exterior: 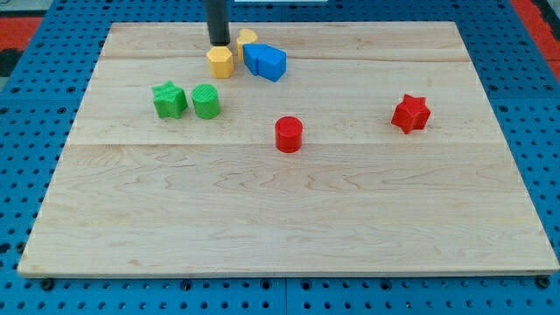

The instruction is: Move the hexagon into the triangle

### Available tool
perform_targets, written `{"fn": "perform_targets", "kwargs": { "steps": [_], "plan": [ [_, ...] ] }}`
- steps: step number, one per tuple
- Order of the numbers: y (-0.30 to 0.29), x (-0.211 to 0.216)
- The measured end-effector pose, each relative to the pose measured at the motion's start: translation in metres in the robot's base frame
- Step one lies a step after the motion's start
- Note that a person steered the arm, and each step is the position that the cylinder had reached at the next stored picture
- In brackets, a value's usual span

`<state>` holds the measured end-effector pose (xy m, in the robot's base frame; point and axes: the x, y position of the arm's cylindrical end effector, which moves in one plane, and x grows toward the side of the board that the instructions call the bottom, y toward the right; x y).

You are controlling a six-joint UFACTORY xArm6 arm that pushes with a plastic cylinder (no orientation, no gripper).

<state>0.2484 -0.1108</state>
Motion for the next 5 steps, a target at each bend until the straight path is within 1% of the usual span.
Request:
{"fn": "perform_targets", "kwargs": {
  "steps": [1,2,3,4,5],
  "plan": [
    [-0.019,0.028],
    [0.007,0.038],
    [0.007,0.038],
    [-0.093,0.051],
    [-0.089,0.112]
  ]
}}
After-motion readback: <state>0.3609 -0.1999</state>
